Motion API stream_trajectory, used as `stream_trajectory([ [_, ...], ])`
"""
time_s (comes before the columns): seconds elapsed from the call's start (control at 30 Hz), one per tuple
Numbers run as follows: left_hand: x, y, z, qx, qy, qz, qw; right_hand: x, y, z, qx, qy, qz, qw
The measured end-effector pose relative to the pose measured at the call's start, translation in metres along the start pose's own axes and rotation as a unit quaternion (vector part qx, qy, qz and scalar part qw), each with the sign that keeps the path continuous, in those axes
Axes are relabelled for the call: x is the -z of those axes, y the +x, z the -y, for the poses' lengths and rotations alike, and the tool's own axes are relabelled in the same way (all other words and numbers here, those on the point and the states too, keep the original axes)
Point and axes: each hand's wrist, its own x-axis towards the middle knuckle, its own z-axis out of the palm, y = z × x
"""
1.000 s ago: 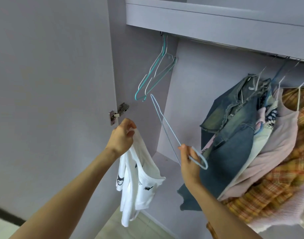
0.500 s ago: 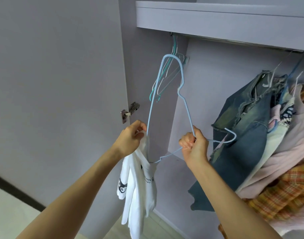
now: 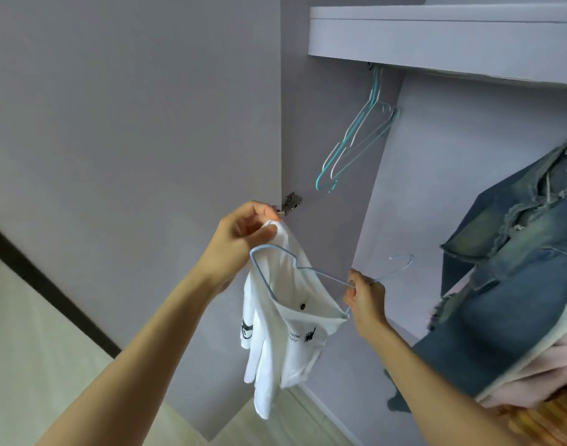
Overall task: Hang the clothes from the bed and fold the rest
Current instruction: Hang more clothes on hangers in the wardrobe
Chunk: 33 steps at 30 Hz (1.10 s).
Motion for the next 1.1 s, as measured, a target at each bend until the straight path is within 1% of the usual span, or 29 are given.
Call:
stream_trajectory([
  [0.03,0.006,-0.001,-0.002,-0.005,0.013,-0.027,1.000,0.003,0.000,-0.005,0.013,-0.026,-0.006,1.000],
  [0.07,0.012,0.000,-0.003,-0.018,0.059,-0.059,0.996,0.007,0.001,-0.008,0.032,-0.052,-0.016,0.998],
  [0.1,0.019,0.000,-0.001,-0.033,0.137,-0.091,0.986,0.010,0.002,-0.008,0.055,-0.080,-0.027,0.995],
  [0.17,0.029,-0.002,0.005,-0.041,0.302,-0.131,0.943,0.015,0.005,-0.001,0.113,-0.147,-0.052,0.981],
  [0.23,0.032,-0.007,0.017,-0.015,0.387,-0.143,0.911,0.015,0.007,0.009,0.180,-0.218,-0.057,0.957],
  [0.27,0.031,-0.010,0.024,-0.002,0.408,-0.140,0.902,0.013,0.008,0.014,0.218,-0.254,-0.050,0.941],
  [0.33,0.026,-0.014,0.034,0.013,0.421,-0.126,0.898,0.007,0.008,0.024,0.278,-0.339,-0.013,0.899],
  [0.43,0.014,-0.016,0.039,0.013,0.409,-0.104,0.906,-0.003,0.008,0.031,0.308,-0.480,0.064,0.819],
  [0.47,0.011,-0.017,0.040,0.011,0.399,-0.096,0.912,-0.007,0.009,0.032,0.305,-0.496,0.088,0.808],
  [0.5,0.007,-0.018,0.041,0.012,0.387,-0.084,0.918,-0.011,0.010,0.032,0.300,-0.492,0.104,0.811],
  [0.53,0.004,-0.020,0.044,0.015,0.375,-0.065,0.925,-0.013,0.011,0.032,0.294,-0.472,0.110,0.823],
  [0.6,0.002,-0.024,0.051,0.022,0.364,-0.015,0.931,-0.015,0.014,0.037,0.284,-0.426,0.093,0.854],
  [0.67,0.008,-0.027,0.062,0.029,0.398,0.018,0.917,-0.013,0.017,0.042,0.274,-0.401,0.073,0.871],
  [0.77,0.025,-0.030,0.078,0.070,0.475,0.034,0.877,-0.006,0.019,0.043,0.255,-0.397,0.068,0.879],
  [0.8,0.029,-0.031,0.082,0.076,0.489,0.047,0.868,-0.005,0.019,0.043,0.252,-0.396,0.068,0.880],
  [0.83,0.030,-0.032,0.086,0.072,0.495,0.064,0.863,-0.004,0.019,0.043,0.253,-0.394,0.069,0.881],
  [0.9,0.023,-0.033,0.093,0.039,0.507,0.086,0.857,-0.008,0.016,0.045,0.260,-0.387,0.075,0.882],
  [0.93,0.016,-0.032,0.095,0.016,0.516,0.080,0.853,-0.011,0.014,0.046,0.262,-0.382,0.078,0.883],
  [1.0,0.004,-0.030,0.098,-0.025,0.522,0.036,0.852,-0.016,0.009,0.049,0.272,-0.372,0.082,0.883],
  [1.07,-0.002,-0.027,0.100,-0.057,0.500,-0.013,0.864,-0.013,0.008,0.053,0.280,-0.354,0.100,0.887],
  [1.1,-0.001,-0.027,0.102,-0.068,0.488,-0.035,0.870,-0.009,0.007,0.055,0.275,-0.334,0.127,0.893],
])
